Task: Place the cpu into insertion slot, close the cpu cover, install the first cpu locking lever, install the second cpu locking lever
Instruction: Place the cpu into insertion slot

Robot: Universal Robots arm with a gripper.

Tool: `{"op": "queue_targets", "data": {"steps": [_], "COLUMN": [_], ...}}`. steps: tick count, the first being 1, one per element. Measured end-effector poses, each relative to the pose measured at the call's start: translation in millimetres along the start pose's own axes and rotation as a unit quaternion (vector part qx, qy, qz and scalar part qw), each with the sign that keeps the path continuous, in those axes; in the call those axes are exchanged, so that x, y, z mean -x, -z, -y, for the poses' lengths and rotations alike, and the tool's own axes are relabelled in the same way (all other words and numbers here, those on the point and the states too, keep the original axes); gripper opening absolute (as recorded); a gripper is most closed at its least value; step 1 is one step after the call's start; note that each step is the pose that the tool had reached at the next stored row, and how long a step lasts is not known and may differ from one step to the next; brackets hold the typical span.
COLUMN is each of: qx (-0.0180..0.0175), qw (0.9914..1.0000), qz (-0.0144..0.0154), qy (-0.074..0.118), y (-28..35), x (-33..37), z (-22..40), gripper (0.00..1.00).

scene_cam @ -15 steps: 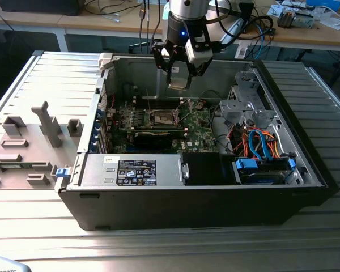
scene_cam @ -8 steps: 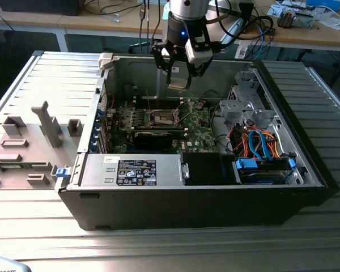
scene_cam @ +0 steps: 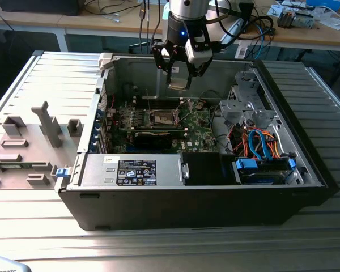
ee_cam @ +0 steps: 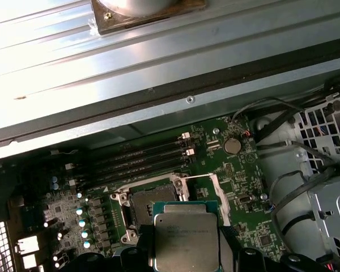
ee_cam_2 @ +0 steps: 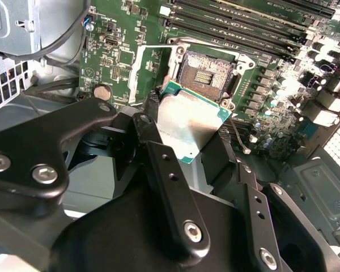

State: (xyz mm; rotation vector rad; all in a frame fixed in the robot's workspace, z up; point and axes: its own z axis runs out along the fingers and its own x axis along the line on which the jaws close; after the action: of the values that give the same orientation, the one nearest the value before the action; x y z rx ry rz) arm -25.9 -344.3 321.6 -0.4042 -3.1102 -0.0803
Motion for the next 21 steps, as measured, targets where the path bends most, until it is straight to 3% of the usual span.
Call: {"op": "queue_targets", "data": {"steps": [21], "qx": [-0.0031], "qw": [0.99998], "qz": [0.0011], "qy": [-0.006], "y": [0.0], "x": [0.0], "z": [0.0], "gripper": [0.54]}}
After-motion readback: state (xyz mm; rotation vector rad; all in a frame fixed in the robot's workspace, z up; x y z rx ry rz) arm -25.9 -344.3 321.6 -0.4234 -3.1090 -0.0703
